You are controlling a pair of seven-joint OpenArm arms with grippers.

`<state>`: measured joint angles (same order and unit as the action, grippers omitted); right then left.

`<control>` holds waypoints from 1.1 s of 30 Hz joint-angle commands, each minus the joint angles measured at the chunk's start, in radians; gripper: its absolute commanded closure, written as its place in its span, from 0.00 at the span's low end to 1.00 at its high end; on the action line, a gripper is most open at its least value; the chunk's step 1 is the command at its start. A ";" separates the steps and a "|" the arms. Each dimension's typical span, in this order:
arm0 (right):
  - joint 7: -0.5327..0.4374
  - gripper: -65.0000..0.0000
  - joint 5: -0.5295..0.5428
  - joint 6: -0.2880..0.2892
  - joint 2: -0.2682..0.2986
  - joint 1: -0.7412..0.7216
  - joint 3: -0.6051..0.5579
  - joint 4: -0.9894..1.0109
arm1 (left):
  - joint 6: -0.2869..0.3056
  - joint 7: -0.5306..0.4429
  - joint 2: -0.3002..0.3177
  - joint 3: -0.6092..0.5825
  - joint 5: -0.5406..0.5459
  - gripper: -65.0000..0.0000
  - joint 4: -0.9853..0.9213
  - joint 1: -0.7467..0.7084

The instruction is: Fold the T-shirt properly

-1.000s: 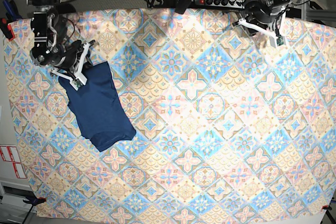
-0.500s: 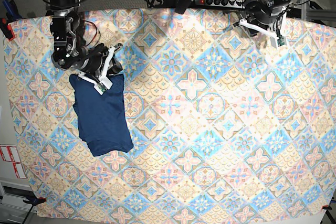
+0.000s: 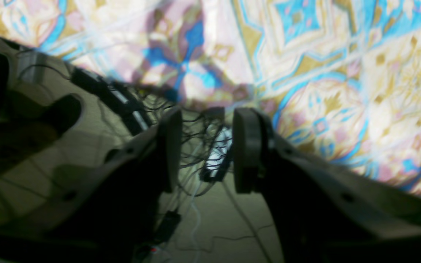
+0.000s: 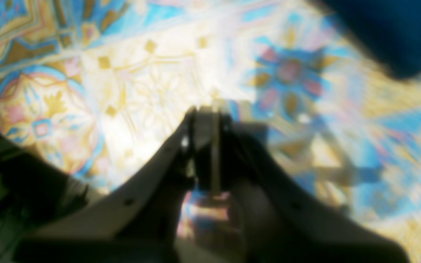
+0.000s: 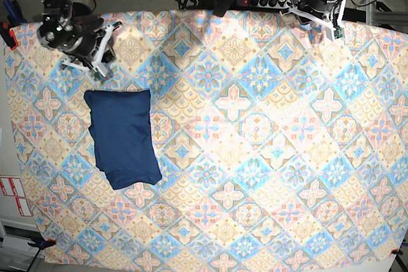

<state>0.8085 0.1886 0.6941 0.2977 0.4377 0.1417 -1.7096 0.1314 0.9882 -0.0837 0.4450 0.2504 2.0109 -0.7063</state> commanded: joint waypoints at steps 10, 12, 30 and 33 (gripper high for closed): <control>-0.001 0.99 0.005 0.004 0.007 0.306 0.163 -0.131 | 0.000 -0.013 0.100 0.002 0.175 0.65 0.040 -0.197; -0.001 0.99 0.005 0.004 0.007 0.349 0.174 -0.131 | 0.000 -0.013 0.114 0.002 0.183 0.65 0.038 -0.217; -0.008 0.99 0.005 0.004 -0.021 0.505 0.203 0.099 | 0.000 -0.018 0.292 -0.332 0.175 0.75 -0.178 -0.267; -0.010 0.99 0.004 0.004 -0.021 0.468 0.198 0.178 | 0.000 -0.019 0.292 -0.384 0.166 0.76 -0.296 -0.220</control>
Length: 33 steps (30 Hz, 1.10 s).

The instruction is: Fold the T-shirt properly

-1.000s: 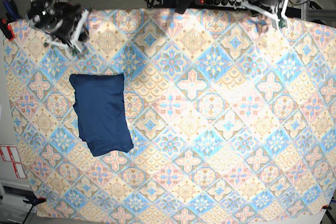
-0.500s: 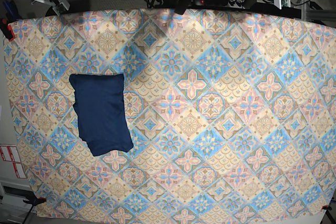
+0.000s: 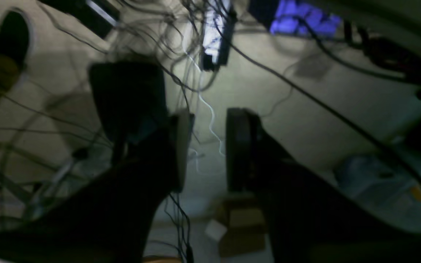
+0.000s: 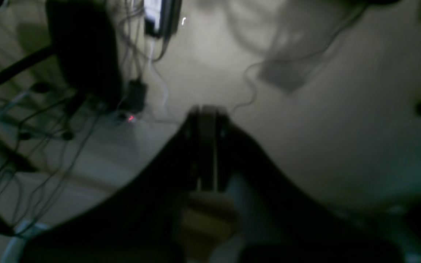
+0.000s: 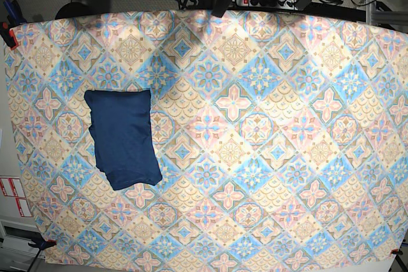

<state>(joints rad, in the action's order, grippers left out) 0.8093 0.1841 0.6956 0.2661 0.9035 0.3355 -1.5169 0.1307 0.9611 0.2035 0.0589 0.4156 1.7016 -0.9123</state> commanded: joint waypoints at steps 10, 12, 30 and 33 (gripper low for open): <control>-0.037 0.99 0.007 0.003 0.009 -0.222 -0.060 0.350 | -0.003 -0.179 0.000 -0.121 -0.105 1.00 -0.331 0.150; -0.097 0.99 0.005 0.003 0.009 -0.258 -0.098 0.434 | -0.003 -0.212 -0.003 -0.124 -0.120 1.00 -0.412 0.195; -0.749 0.99 0.004 0.003 -0.143 -0.642 -0.276 1.303 | -0.004 -0.689 -0.045 -0.416 -0.185 1.00 -1.188 0.591; -0.810 0.99 0.004 -0.060 -0.161 -0.648 -0.276 1.321 | -0.004 -0.704 -0.045 -0.454 -0.183 1.00 -1.224 0.618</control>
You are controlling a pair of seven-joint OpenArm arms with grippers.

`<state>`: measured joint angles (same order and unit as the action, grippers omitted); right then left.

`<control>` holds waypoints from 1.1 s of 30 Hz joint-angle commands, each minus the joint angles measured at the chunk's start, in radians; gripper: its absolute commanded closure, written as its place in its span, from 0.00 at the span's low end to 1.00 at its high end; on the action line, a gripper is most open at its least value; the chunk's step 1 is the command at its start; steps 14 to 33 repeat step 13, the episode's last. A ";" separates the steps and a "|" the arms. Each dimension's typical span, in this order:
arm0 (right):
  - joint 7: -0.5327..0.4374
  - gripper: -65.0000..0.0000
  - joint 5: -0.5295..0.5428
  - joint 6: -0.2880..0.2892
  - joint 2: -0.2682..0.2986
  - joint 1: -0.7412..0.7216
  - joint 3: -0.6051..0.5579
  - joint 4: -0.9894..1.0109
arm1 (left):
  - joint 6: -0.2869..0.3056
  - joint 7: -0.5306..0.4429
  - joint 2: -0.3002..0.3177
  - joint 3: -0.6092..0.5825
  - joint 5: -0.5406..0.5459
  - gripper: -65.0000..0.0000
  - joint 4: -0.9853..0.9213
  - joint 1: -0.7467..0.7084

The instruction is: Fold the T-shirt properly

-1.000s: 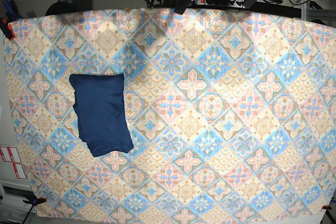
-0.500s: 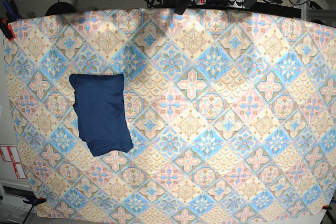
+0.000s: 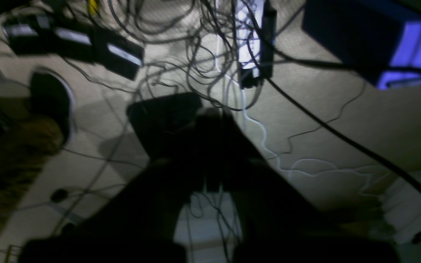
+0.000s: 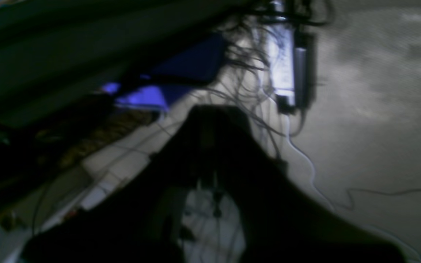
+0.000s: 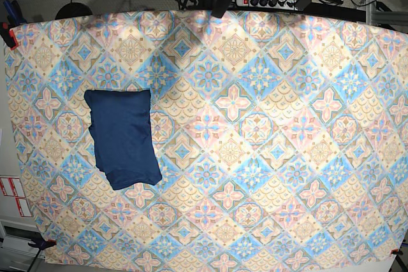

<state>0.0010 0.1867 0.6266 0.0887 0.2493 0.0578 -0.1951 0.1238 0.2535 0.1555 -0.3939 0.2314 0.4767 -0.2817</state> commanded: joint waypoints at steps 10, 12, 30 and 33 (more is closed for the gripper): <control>-0.055 0.99 0.001 -0.202 -0.039 -0.034 0.006 0.006 | 0.003 0.000 0.005 -0.010 0.010 1.00 -0.002 0.026; -0.055 0.99 0.001 -0.207 -0.053 -0.035 0.007 0.003 | 0.003 0.000 -0.004 -0.010 0.010 1.00 0.000 0.039; -0.055 0.99 0.001 -0.207 -0.054 -0.035 0.007 0.001 | 0.003 0.000 -0.014 -0.010 0.010 1.00 0.000 0.042; -0.055 0.99 0.001 -0.207 -0.054 -0.035 0.007 0.001 | 0.003 0.000 -0.014 -0.010 0.010 1.00 0.000 0.042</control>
